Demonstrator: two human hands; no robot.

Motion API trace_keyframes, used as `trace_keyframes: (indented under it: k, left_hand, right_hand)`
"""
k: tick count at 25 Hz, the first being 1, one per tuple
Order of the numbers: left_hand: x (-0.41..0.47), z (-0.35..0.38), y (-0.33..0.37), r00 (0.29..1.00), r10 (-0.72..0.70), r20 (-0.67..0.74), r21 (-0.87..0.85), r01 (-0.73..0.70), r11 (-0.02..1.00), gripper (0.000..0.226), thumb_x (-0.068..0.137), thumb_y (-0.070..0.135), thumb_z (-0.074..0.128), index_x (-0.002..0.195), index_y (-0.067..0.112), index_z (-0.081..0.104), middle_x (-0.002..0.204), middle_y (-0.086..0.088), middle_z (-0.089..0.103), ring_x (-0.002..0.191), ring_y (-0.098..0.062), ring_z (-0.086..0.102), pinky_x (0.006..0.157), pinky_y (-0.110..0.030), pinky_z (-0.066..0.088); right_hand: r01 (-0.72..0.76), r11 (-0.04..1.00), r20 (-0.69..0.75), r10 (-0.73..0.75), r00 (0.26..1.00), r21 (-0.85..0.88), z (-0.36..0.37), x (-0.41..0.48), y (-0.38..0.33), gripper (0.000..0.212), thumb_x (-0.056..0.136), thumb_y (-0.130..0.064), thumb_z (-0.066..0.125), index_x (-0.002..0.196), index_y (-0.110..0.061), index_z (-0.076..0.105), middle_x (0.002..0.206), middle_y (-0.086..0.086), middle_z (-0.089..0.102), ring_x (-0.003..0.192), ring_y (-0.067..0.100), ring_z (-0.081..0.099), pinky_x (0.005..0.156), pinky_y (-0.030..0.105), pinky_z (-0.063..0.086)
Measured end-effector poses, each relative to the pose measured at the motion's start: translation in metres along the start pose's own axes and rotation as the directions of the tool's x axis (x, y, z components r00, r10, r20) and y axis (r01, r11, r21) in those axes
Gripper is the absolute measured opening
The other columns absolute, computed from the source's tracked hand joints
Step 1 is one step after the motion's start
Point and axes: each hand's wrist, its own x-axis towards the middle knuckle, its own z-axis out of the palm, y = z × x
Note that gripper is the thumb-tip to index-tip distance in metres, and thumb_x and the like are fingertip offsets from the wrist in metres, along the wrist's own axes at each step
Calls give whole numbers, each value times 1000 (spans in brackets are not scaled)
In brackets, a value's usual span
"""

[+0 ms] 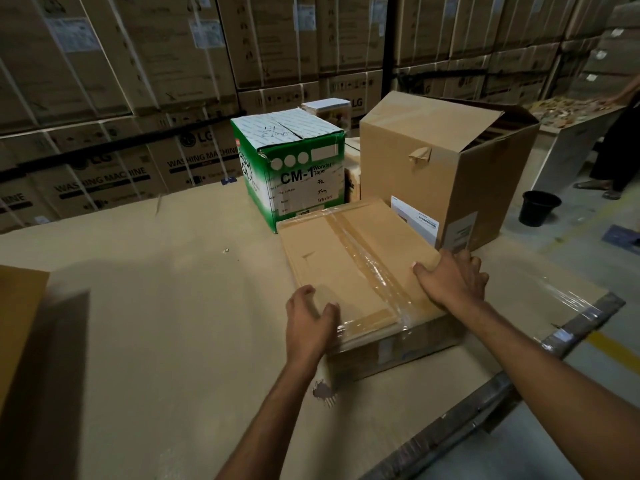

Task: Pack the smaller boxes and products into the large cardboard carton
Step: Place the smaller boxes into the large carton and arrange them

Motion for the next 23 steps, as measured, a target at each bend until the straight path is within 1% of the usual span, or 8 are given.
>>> trace_keyframes:
  k: [2, 4, 7, 9, 13, 16, 20, 23]
  left_hand:
    - [7, -17, -9, 997, -46, -69, 5, 47, 999, 68, 88, 36, 71, 147, 19, 43, 149, -4, 44, 126, -25, 54, 104, -42, 49]
    - [15, -34, -19, 991, -87, -105, -11, 86, 996, 71, 80, 46, 71, 143, 21, 49, 142, -5, 51, 119, -26, 60, 102, -46, 52]
    - [24, -56, -37, 974, -191, -122, -119, 177, 977, 75, 67, 58, 68, 134, 27, 56, 132, -6, 59, 107, -24, 65, 97, -48, 56]
    - [22, -68, -42, 962, -245, -121, -232, 213, 949, 72, 72, 52, 71, 136, 25, 53, 132, -7, 59, 107, -25, 65, 96, -47, 57]
    - [24, -91, -54, 921, -390, -10, -383, 356, 852, 62, 89, 44, 72, 140, 19, 47, 126, -7, 64, 111, -28, 65, 95, -43, 55]
    - [17, -109, -71, 883, -435, 178, -407, 468, 784, 74, 78, 78, 61, 131, 27, 62, 122, -3, 74, 111, -27, 69, 104, -48, 50]
    - [-1, -111, -77, 877, -386, 285, -409, 475, 779, 64, 86, 84, 42, 132, 42, 57, 126, 2, 70, 118, -24, 64, 109, -48, 46]
    - [-4, -122, -77, 882, -411, 230, -478, 470, 742, 63, 88, 77, 49, 132, 35, 63, 119, 0, 74, 110, -23, 67, 92, -37, 49]
  right_hand:
    - [2, 998, 68, -6, 998, 58, 8, -2, -3, 71, 89, -68, 56, 132, -12, 61, 133, 15, 53, 122, 35, 51, 93, 44, 47]
    - [7, 970, 153, -45, 987, 242, 13, 1, -2, 67, 91, -68, 56, 127, -13, 68, 124, 10, 61, 111, 32, 60, 87, 41, 53]
    - [-109, 782, 317, -118, 941, 614, 12, -3, -5, 45, 98, -52, 62, 129, -20, 70, 116, -1, 67, 106, 22, 64, 91, 36, 53]
    - [-196, 646, 438, -238, 867, 738, 20, -11, -11, 40, 99, -43, 64, 135, -26, 66, 117, -4, 72, 103, 15, 68, 86, 30, 53]
    - [-320, 504, 531, -359, 767, 802, 51, -17, -28, 51, 95, -58, 61, 138, -29, 64, 126, 0, 73, 118, 22, 68, 104, 43, 51]
    - [-516, 356, 616, -287, 734, 780, 51, -21, -37, 49, 102, -57, 48, 116, -18, 73, 98, 9, 78, 86, 25, 74, 87, 39, 56]
    - [-609, 339, 696, -299, 653, 717, 47, -29, -42, 45, 98, -54, 56, 116, -17, 74, 96, 13, 77, 82, 30, 74, 85, 41, 55]
    - [-597, 342, 688, -358, 631, 726, 40, -37, -50, 46, 97, -56, 57, 116, -18, 75, 106, 14, 77, 91, 31, 75, 95, 44, 54]
